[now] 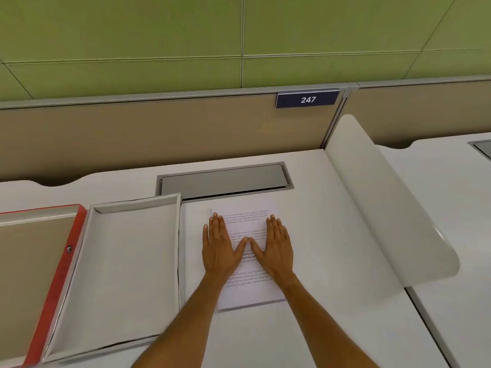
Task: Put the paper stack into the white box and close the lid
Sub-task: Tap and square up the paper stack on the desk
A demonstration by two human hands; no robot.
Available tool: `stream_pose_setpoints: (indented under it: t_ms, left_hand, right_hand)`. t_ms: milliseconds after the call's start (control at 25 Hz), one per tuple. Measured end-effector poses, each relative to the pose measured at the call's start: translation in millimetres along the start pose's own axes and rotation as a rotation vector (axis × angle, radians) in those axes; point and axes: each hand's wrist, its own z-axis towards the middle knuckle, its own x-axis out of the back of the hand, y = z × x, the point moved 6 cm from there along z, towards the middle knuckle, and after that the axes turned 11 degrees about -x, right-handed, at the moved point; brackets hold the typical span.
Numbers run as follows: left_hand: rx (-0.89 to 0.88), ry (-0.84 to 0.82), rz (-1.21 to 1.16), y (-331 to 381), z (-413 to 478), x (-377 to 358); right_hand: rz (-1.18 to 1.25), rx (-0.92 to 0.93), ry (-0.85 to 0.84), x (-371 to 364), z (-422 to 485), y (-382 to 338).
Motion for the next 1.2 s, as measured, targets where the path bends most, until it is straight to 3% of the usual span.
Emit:
stream_pose_setpoints:
  t_ms: [400,560,680,840,1200]
  left_hand:
    - [0.154,-0.020,-0.033,-4.8,-18.1,-9.3]
    - [0.418,-0.060,-0.043,-1.9,-24.0,-2.6]
    - [0.623,-0.153,-0.058,0.9,-21.3,6.9]
    - [0.795,-0.215,-0.226,0.9,-15.2,9.1]
    - [0.824,-0.334,-0.302,-16.8,-3.3,10.2]
  right_hand:
    - [0.070,-0.137,-0.016,0.7,-6.3,10.4]
    - [0.120,-0.373,-0.026,5.0,-9.5,13.7]
    - [0.018,-0.530,0.019,15.9,-12.0,11.3]
    - [-0.006,-0.656,-0.071,22.2,-7.3,12.8]
    - [0.015,-0.659,-0.268,21.2,19.0,22.5]
